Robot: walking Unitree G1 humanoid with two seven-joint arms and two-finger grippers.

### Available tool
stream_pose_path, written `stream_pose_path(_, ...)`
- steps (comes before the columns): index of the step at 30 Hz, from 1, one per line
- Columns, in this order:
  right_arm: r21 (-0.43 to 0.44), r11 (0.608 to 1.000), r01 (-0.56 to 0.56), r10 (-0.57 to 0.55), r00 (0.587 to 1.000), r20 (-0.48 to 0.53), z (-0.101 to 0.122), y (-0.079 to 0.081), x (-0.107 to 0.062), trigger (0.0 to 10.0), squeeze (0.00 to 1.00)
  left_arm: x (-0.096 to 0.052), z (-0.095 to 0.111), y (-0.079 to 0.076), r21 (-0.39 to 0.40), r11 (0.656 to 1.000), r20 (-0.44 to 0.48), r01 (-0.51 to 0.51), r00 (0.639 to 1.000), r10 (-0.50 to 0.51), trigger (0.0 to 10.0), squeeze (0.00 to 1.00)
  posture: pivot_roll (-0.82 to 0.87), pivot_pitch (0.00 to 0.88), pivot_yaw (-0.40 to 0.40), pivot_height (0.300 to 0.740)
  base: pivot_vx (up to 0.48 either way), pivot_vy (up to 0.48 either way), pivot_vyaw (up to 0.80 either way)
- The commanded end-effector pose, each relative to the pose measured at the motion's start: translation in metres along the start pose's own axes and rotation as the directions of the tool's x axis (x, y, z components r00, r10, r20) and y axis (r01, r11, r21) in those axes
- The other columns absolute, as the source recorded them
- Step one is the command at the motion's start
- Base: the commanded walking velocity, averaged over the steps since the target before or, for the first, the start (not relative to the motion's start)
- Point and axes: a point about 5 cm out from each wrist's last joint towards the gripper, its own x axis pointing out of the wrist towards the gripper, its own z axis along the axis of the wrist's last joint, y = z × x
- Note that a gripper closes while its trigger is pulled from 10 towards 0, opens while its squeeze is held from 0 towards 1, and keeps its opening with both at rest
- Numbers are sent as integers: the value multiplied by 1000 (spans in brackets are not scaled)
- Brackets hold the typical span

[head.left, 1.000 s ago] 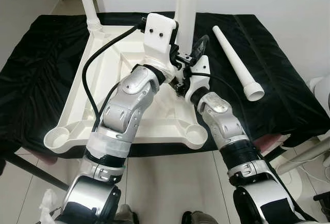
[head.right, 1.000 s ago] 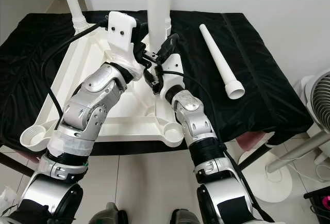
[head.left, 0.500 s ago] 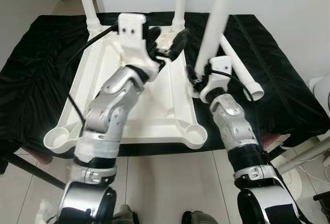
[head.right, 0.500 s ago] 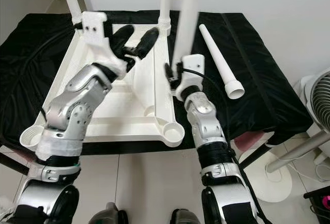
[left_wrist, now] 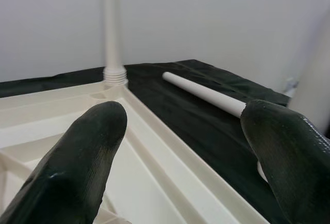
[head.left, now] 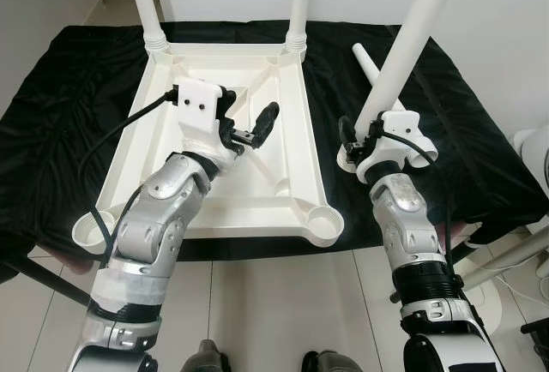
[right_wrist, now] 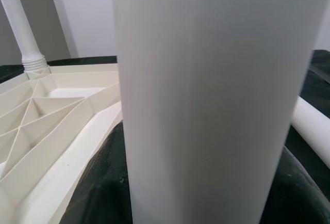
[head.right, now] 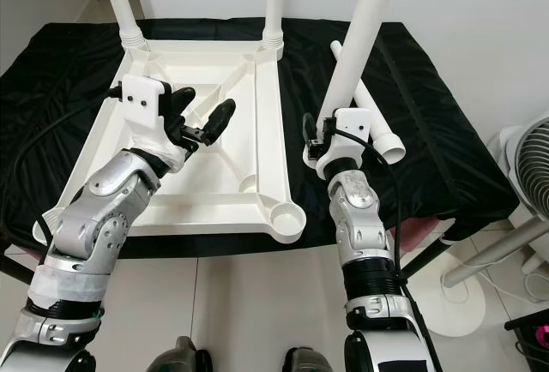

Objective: Building children table

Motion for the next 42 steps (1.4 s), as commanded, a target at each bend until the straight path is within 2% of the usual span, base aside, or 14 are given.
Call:
stream_pose_path(1,4,1000,-6,6,1000,25,3,-1,-2,10000,0,-5,0,-15,25,973,0,230,973,-230,10000,0,-3,47,4,740,0,0,0)
stream_pose_path(10,10,998,-67,67,997,38,3,5,-9,10000,0,-24,-27,-25,71,946,-104,316,946,-308,10000,0,-2,61,13,740,0,0,0)
stream_pose_path(14,-1,997,-77,77,996,34,2,5,-10,10000,0,-26,-30,-26,79,940,-120,333,939,-323,10000,0,-1,61,14,740,0,0,0)
stream_pose_path(16,-14,996,-85,85,996,34,2,5,-10,10000,0,-32,-41,-28,104,917,-176,386,914,-365,10000,0,-3,58,22,740,0,0,0)
stream_pose_path(18,-14,996,-85,85,996,34,2,5,-10,10000,0,-32,-41,-28,104,917,-176,386,914,-365,10000,0,-3,58,22,740,0,0,0)
stream_pose_path(19,-9,996,-91,91,995,43,4,5,-9,10000,0,-35,-47,-30,106,897,-218,428,891,-399,10000,0,-3,58,22,740,0,0,0)
stream_pose_path(22,-7,996,-93,94,994,51,5,5,-9,10000,0,-38,-53,-31,127,877,-257,463,870,-422,10000,0,-5,58,25,740,0,0,0)
stream_pose_path(25,-5,995,-97,97,993,61,9,5,-9,10000,0,-47,-73,-34,184,821,-373,540,811,-450,10000,0,-14,56,29,740,0,0,0)
stream_pose_path(27,-5,995,-98,98,993,61,9,5,-9,10000,0,-50,-81,-34,189,811,-416,554,793,-445,10000,0,-15,56,27,740,0,0,0)
stream_pose_path(29,-9,995,-99,99,993,60,9,5,-10,10000,0,-50,-85,-31,225,797,-434,560,790,-432,10000,0,-15,56,27,740,0,0,0)
stream_pose_path(37,-16,995,-103,104,992,65,11,5,-9,10000,0,-46,-96,-20,270,809,-480,523,801,-358,10000,0,-21,54,24,740,0,0,0)
stream_pose_path(39,-20,994,-105,106,992,67,12,5,-8,10000,0,-39,-99,-13,318,812,-484,490,820,-306,10000,0,-23,55,23,740,0,0,0)
stream_pose_path(41,-20,994,-105,106,992,67,12,5,-8,10000,0,-39,-99,-13,318,812,-484,490,820,-306,10000,0,-23,55,23,740,0,0,0)
stream_pose_path(42,-20,994,-106,107,992,68,12,6,-7,10000,0,-34,-98,-10,340,811,-471,475,833,-291,10000,0,-23,55,23,740,0,0,0)
